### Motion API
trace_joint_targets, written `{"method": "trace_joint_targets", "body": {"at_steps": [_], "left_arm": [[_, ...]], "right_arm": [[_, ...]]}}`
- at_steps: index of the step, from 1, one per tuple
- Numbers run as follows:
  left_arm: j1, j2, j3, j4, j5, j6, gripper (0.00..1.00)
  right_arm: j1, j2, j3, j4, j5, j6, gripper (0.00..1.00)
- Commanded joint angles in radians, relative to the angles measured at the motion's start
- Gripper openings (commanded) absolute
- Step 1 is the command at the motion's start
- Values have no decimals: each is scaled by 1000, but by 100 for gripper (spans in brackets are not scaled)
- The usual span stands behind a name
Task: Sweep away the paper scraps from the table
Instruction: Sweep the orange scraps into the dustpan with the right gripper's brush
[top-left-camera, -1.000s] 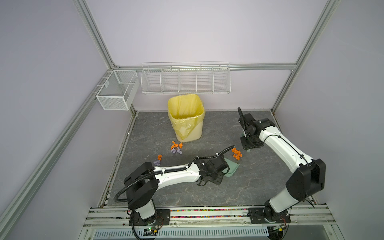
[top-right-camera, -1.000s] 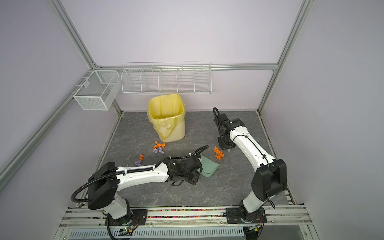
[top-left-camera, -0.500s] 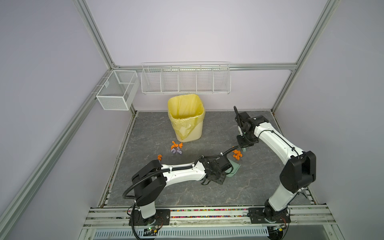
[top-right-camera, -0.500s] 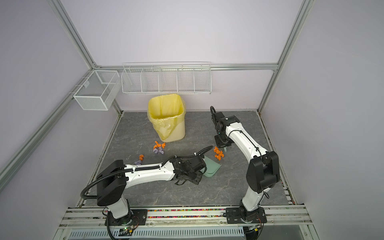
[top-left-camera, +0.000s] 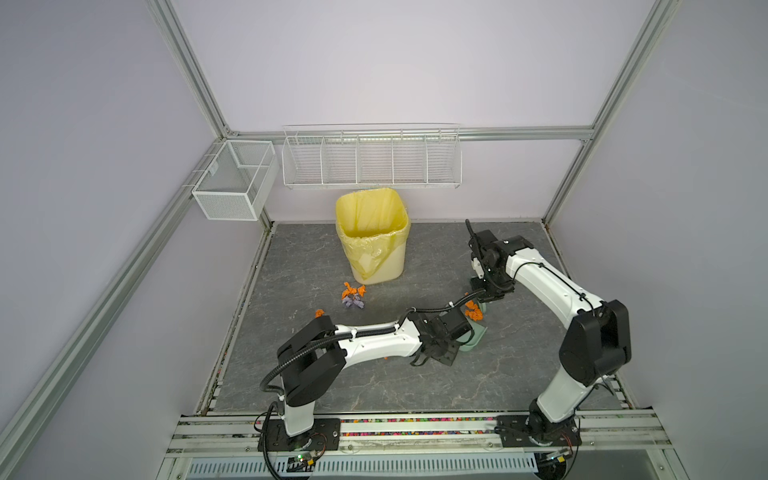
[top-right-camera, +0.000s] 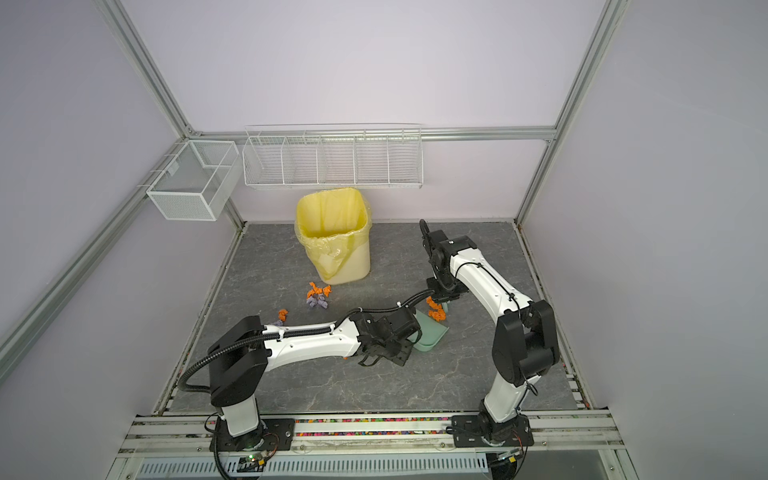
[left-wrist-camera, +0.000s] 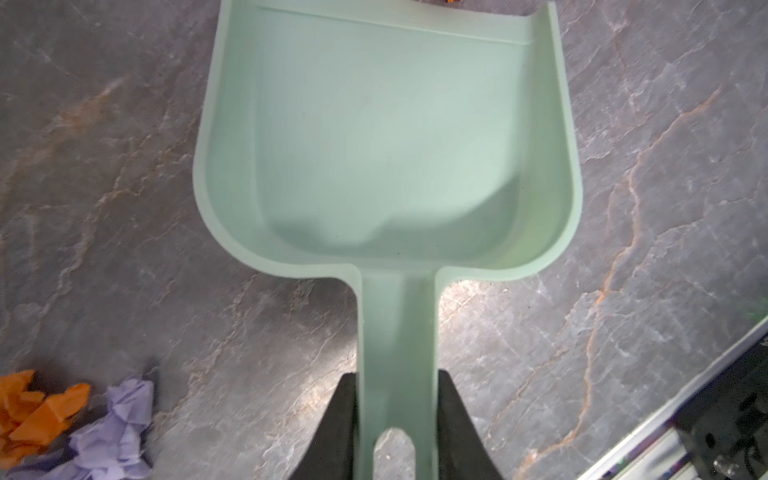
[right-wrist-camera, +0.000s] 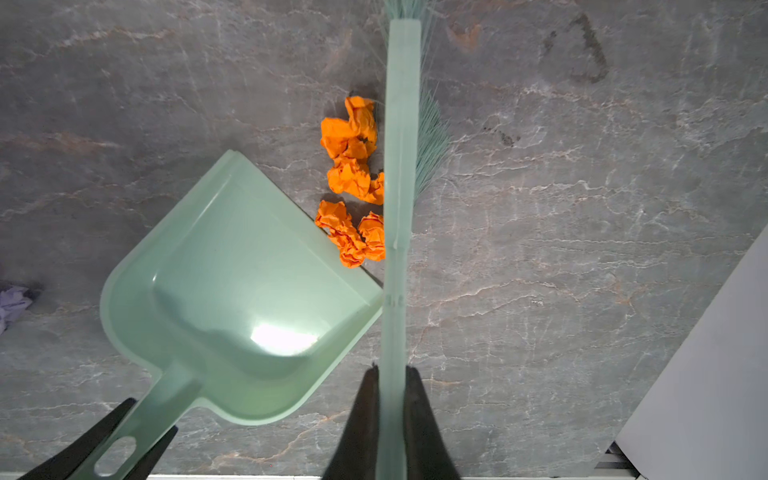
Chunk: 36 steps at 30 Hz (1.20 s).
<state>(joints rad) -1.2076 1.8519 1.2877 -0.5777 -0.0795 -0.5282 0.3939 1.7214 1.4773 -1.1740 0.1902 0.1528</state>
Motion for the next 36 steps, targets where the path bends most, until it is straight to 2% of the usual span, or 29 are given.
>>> {"method": "trace_joint_targets", "body": {"at_steps": [1,13,19,24,31,36], "left_arm": [[-6,22,30,-33,3,21,0],[6,53,37,-27,15,28,0],[6,56,31,-22,4,36,0],[6,61,9,1,-13,36,0],[6,50,-18,30,-44,19,0],[5,10,-56,67,-61,8,0]], "right_arm": [[21,-31,-49,-14,-79,-15,7],[110,-168,-161,-23,-204,-32,7],[134,-305,-241,-17,-275,-14,7],[117,-418,-295,-16,-212,38,7],[84,-472,-280,-27,-199,73,7],[77,-520,-267,-3,-146,107,7]]}}
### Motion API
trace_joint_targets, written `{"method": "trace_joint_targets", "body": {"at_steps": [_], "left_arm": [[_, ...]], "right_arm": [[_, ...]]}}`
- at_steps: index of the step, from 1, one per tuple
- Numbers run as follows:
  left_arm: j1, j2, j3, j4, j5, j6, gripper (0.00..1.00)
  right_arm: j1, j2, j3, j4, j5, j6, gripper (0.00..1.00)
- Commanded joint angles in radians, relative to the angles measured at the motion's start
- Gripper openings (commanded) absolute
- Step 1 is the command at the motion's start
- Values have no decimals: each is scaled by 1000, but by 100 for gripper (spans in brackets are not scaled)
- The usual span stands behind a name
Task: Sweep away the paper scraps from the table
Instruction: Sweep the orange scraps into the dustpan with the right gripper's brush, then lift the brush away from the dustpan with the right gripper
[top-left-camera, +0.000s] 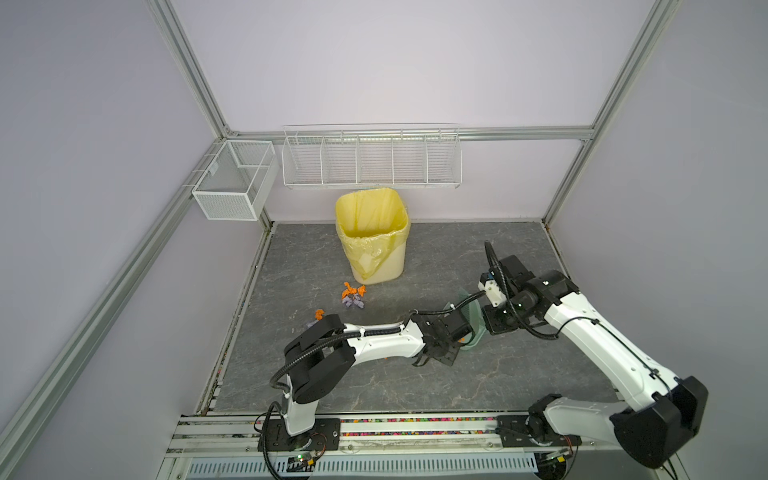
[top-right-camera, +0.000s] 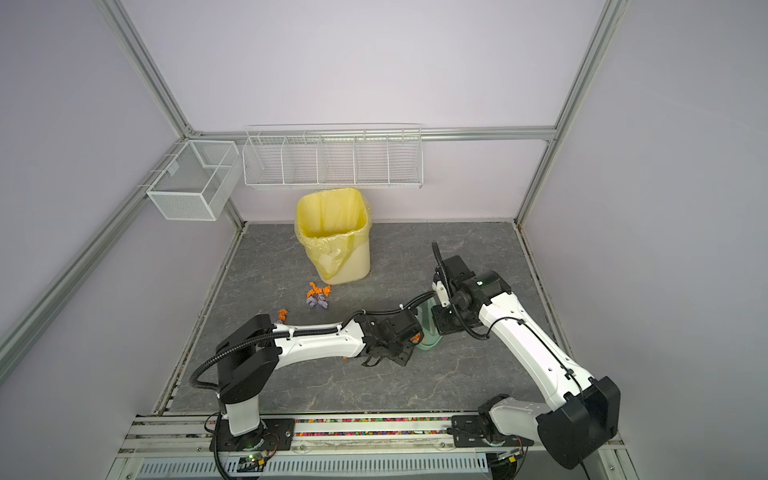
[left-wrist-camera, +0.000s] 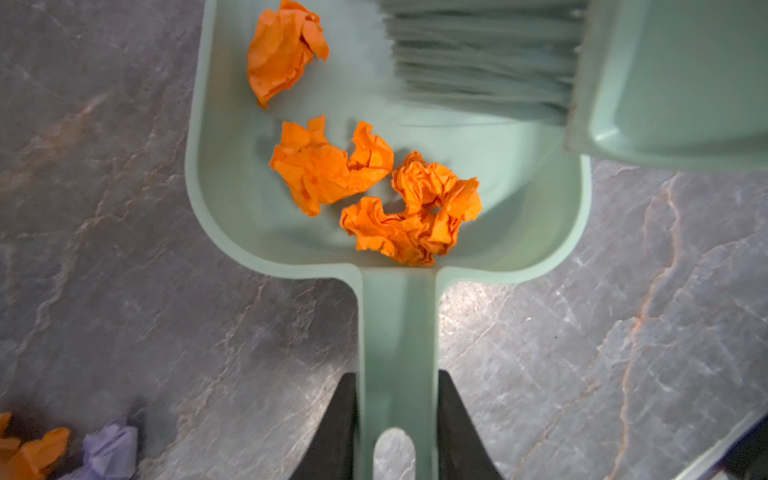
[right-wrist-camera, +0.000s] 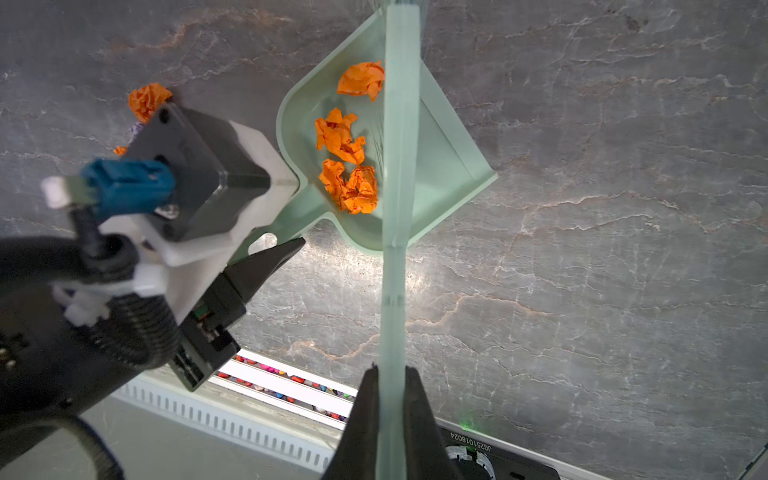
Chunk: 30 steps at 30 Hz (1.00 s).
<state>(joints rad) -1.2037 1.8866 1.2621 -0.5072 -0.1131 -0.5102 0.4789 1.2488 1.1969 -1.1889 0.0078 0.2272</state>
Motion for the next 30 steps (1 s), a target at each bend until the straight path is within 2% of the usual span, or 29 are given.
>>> {"method": "trace_joint_targets", "body": {"at_steps": [1,12,30], "left_arm": [[3,-30,-34,0,-29,-13,0],[3,-59,-67,37,-42,-21,0],[0,-170,-98,41,-55,-35,0]], "right_arm": [[-12,-59,13,19,38,41,7],[-28,-146,-25,92,55,108,7],[-40,-259,-62,136,191,207,7]]}}
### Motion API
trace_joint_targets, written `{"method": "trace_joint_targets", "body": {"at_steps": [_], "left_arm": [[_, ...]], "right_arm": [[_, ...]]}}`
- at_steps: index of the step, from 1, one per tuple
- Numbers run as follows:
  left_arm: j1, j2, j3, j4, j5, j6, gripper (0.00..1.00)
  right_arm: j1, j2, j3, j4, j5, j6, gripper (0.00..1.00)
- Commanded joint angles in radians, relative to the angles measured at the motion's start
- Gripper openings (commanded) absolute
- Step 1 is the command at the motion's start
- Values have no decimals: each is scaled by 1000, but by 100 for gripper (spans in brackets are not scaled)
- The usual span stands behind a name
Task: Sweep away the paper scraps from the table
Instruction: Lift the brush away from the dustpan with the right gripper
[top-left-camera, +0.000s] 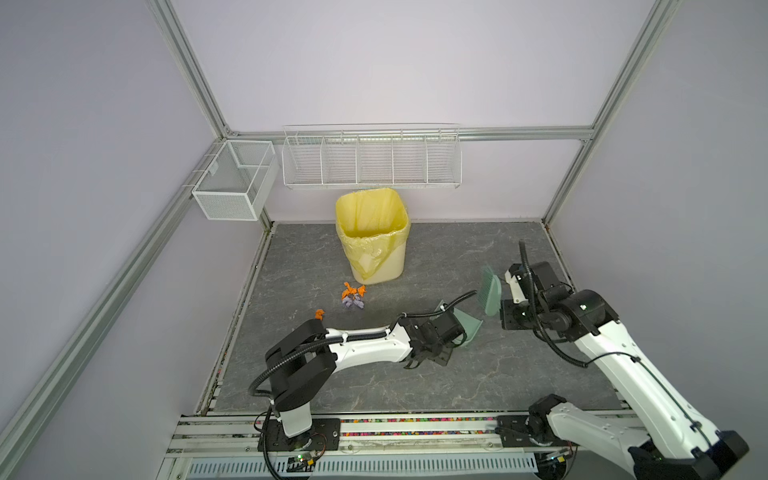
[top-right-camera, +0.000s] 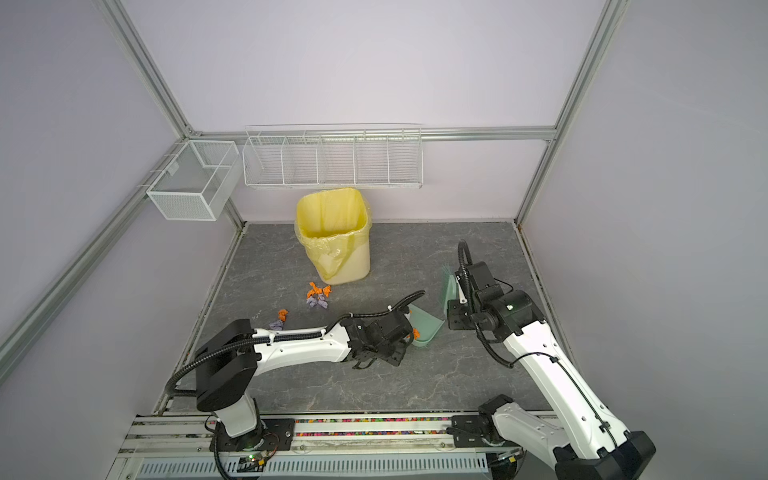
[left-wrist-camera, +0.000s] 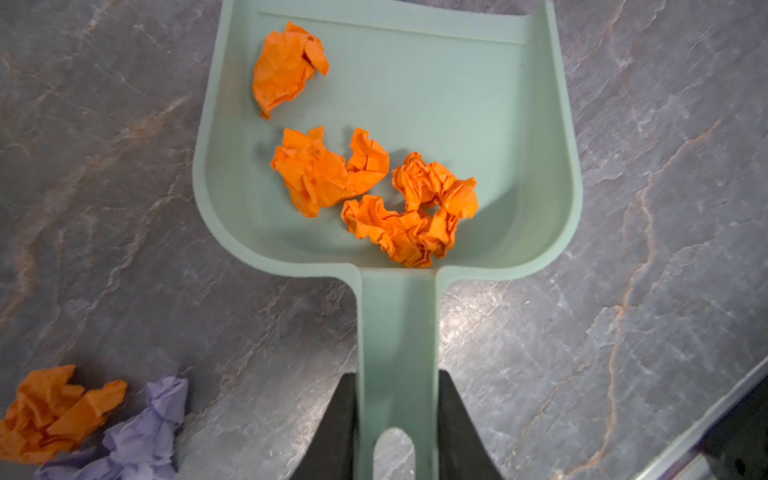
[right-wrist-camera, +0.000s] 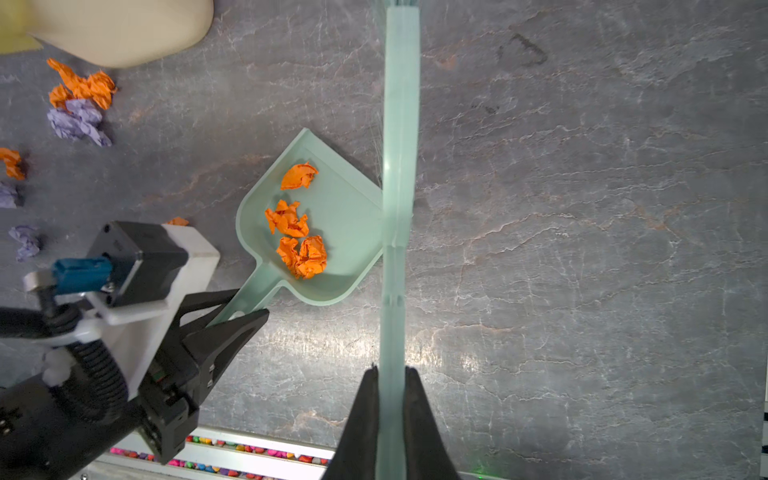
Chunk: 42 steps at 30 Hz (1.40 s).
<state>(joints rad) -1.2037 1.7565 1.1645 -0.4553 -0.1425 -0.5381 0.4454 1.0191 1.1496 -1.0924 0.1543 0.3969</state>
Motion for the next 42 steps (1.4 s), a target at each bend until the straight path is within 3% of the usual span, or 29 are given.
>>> {"method": "trace_joint_targets", "body": {"at_steps": [1,42], "left_arm": [[2,-47,3,-16,-24,-7,0],[2,-194,122,-204,-60,16,0]], "right_arm": [[-8,-33,-14,41,45,40,7],[-19,-106,-82,62,65,92,7]]}}
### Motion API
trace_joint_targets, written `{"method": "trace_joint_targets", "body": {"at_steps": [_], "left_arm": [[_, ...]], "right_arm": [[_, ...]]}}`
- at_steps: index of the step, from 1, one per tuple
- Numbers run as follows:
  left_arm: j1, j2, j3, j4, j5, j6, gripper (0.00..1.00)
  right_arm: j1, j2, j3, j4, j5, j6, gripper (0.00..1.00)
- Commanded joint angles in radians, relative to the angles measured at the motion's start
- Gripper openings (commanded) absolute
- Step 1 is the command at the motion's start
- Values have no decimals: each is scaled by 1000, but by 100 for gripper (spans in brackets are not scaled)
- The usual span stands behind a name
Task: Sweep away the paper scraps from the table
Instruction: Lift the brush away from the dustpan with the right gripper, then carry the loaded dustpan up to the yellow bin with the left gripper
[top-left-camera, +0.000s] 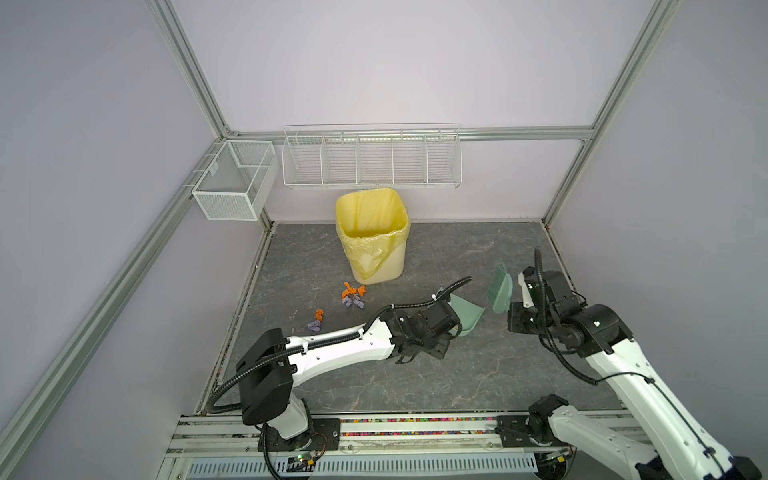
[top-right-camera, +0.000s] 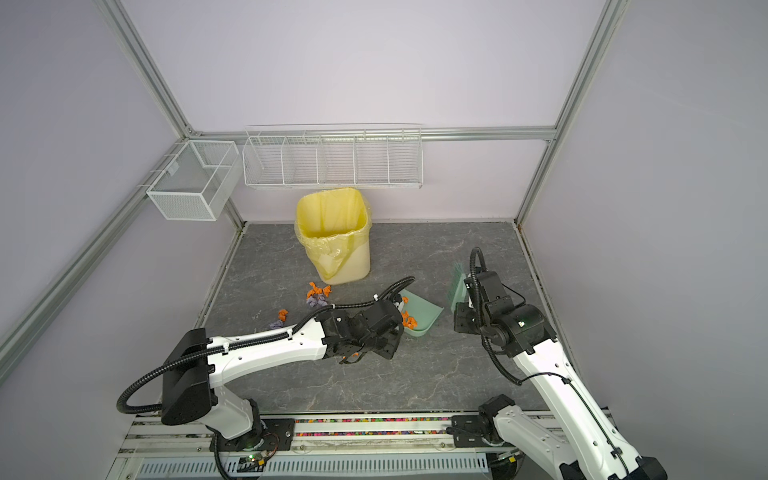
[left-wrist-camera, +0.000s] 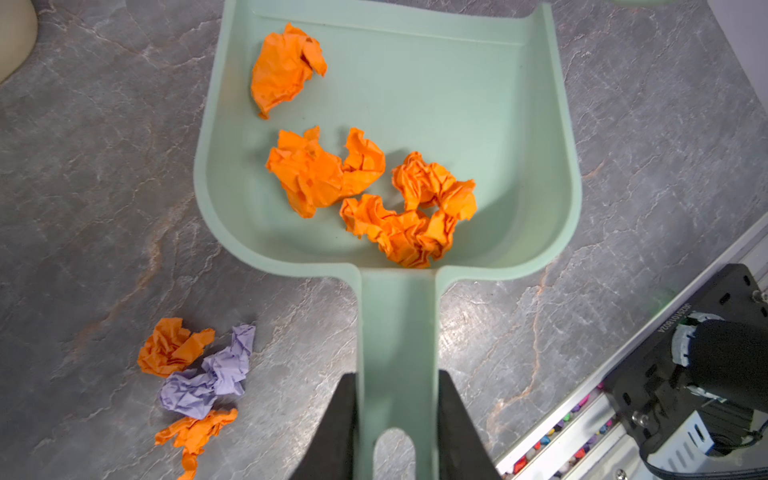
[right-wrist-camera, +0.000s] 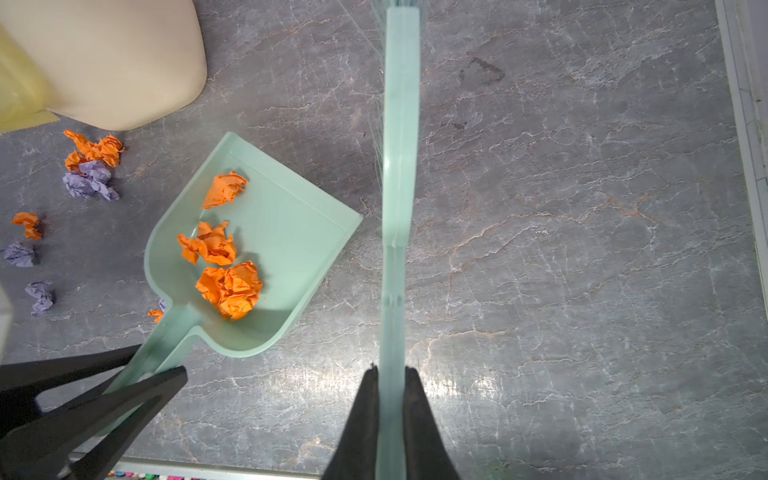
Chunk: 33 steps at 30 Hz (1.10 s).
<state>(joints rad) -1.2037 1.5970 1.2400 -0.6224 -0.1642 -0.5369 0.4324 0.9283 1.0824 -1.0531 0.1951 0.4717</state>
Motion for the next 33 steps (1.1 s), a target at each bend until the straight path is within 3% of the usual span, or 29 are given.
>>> {"method": "trace_joint_targets", "body": {"at_steps": [1,15,33], "left_arm": [[2,-36,51,-46,-46,12,0],[6,-146,79,-47,-112,2,0],[133,-200,201,-141,-23,15,0]], "right_arm": [[-7,-16,-17,23,26,18,7],[-28,-45,-41,19,106,17,7],[-32,-51,-74,40,72,7,7]]}}
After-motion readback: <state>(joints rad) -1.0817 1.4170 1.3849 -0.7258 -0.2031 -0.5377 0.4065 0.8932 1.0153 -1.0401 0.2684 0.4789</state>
